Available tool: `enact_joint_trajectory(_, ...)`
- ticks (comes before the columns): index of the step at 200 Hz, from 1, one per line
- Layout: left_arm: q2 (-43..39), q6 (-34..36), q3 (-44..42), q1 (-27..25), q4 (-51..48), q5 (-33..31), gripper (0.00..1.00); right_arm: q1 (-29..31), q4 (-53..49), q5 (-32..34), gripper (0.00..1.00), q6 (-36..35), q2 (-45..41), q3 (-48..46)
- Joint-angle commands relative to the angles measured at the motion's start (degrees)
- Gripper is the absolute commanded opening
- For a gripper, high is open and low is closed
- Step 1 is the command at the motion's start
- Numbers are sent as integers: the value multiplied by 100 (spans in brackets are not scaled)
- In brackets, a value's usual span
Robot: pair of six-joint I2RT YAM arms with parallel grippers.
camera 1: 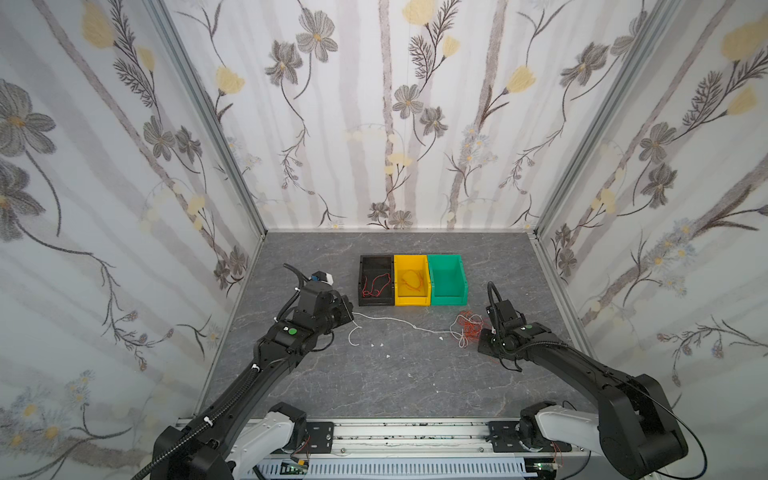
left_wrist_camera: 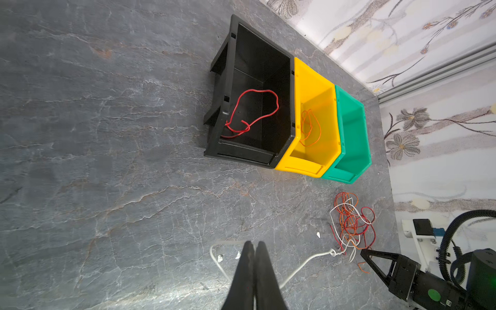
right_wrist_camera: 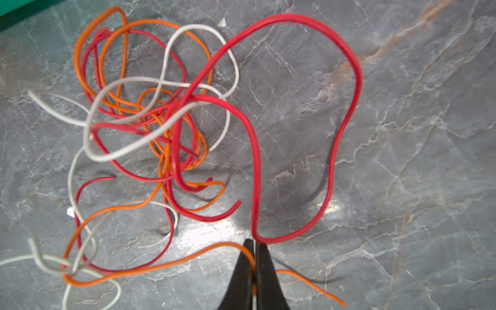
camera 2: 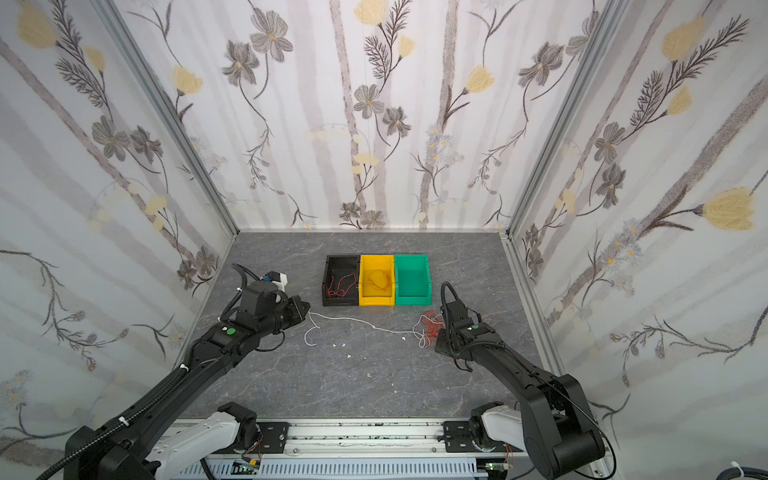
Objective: Untangle the cables
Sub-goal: 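Pull the white wire back toward the robot with left while right holds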
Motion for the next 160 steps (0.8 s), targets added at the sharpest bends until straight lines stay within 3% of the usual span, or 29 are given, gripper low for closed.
enact_joint_trajectory(1,-92,82,119,43,-169,-96,0,7,-73,80,9,22,-62,23)
enact_joint_trajectory(23,-256,246,324,224,-598,-459,0,6,-138,246,7,84,-195,-25)
enact_joint_trajectory(56,-237,215,303,483,-596,-32,0,-11,-43,73,9,46,-411,-103)
enact_joint_trajectory(96,-71,-55,69,475,88,570,0,100,486,-1119,20,-371,-411,-92)
enact_joint_trajectory(118,39,-93,95,423,276,782,0,248,609,-1699,36,-647,-284,44)
enact_joint_trajectory(160,267,-105,171,217,470,936,0,1069,539,-1572,48,-914,-110,607)
